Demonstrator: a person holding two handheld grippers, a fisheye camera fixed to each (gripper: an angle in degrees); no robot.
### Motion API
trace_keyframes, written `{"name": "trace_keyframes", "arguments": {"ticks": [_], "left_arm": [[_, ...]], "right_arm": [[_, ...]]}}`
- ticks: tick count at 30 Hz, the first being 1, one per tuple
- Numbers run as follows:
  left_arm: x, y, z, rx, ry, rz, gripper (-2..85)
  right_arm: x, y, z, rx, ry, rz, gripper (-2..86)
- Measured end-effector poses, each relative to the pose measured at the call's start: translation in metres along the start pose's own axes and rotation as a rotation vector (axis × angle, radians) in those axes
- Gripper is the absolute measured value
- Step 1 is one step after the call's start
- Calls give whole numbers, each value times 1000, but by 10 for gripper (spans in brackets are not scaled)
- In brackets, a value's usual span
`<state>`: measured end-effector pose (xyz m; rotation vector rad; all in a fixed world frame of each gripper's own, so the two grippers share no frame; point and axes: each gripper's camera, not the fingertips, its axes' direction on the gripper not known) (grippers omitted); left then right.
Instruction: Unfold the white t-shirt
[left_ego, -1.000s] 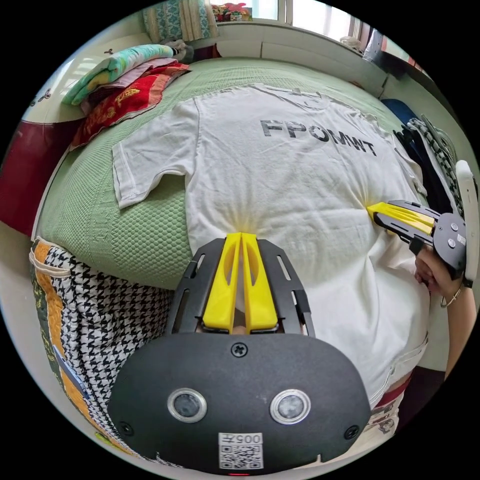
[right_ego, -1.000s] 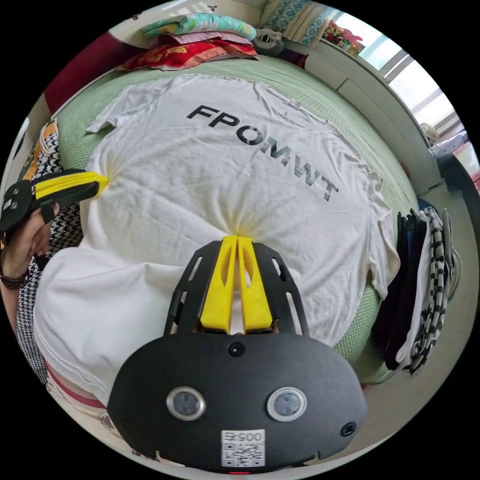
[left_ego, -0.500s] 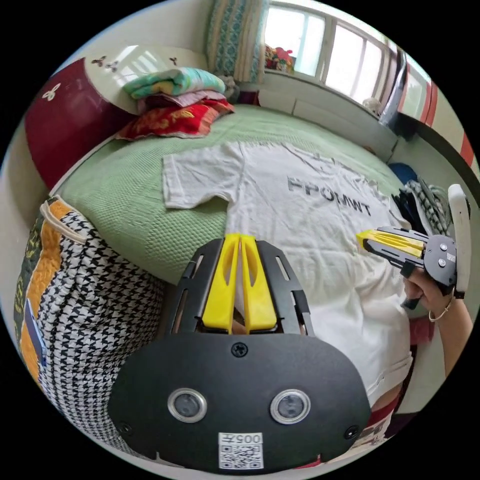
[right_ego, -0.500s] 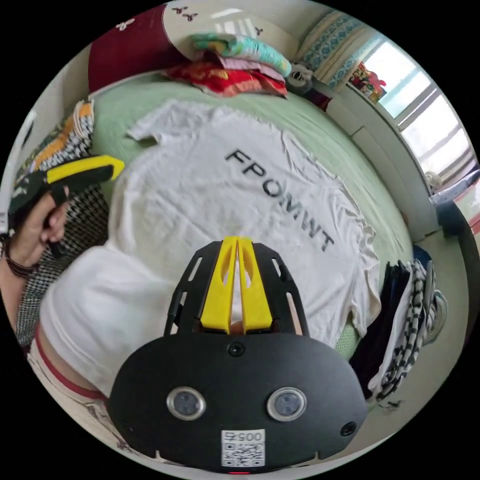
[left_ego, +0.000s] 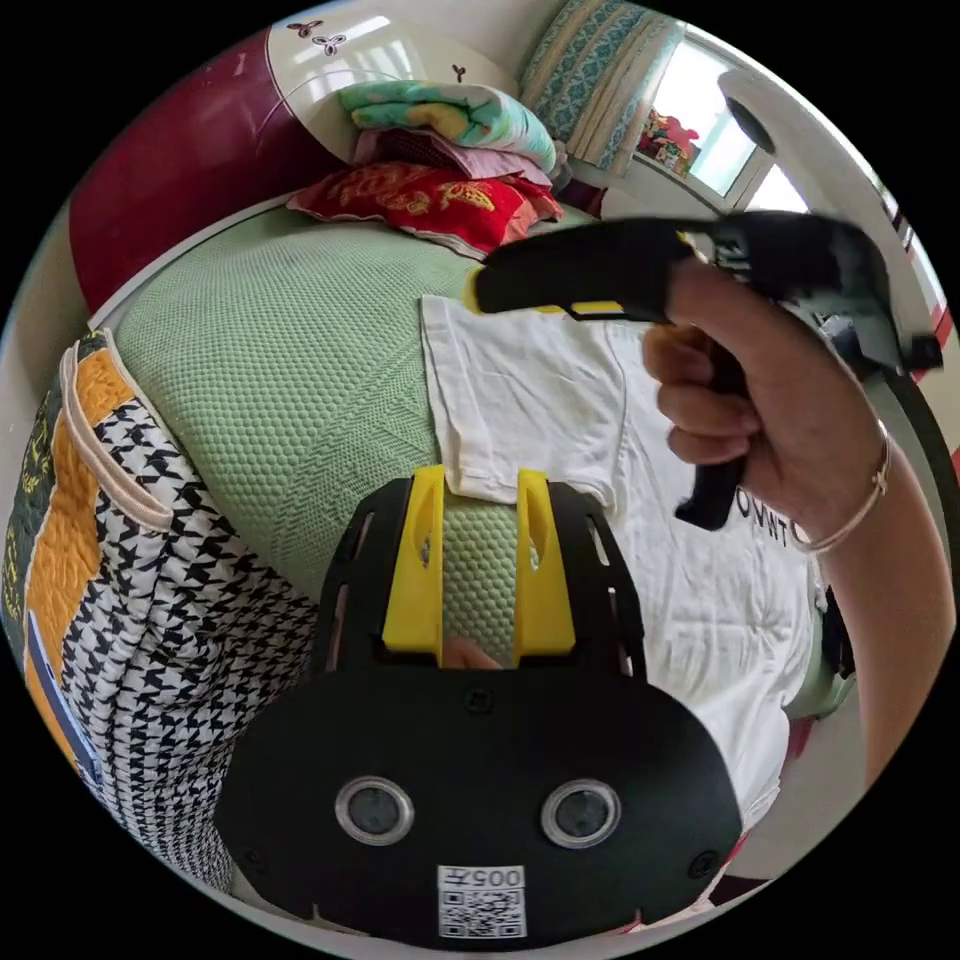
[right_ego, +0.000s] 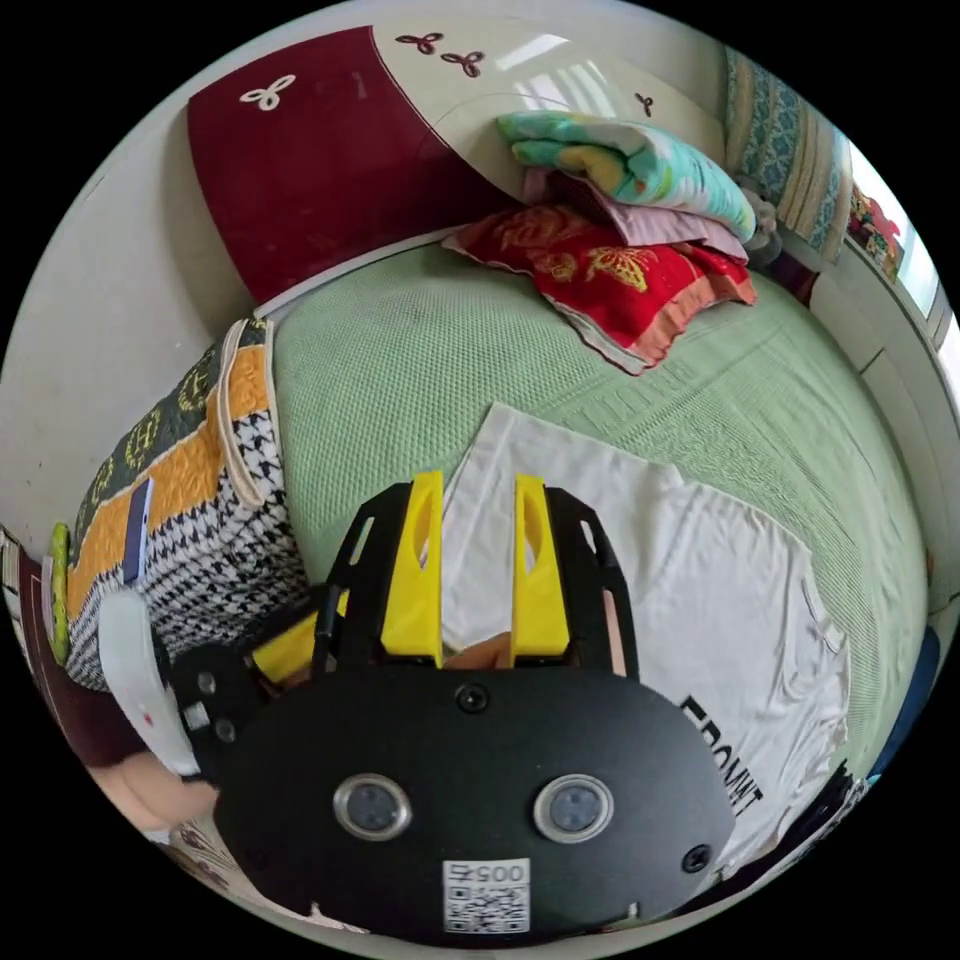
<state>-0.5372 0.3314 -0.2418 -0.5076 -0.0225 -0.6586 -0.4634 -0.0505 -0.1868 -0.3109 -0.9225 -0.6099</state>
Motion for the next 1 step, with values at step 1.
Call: {"name": "trace_keyframes", "arguments": {"ticks": [1], "left_arm": [[-1,2,1,16,-8,-2,94]], "right_arm": [[2,-8,14,-31,3,22,100]]}}
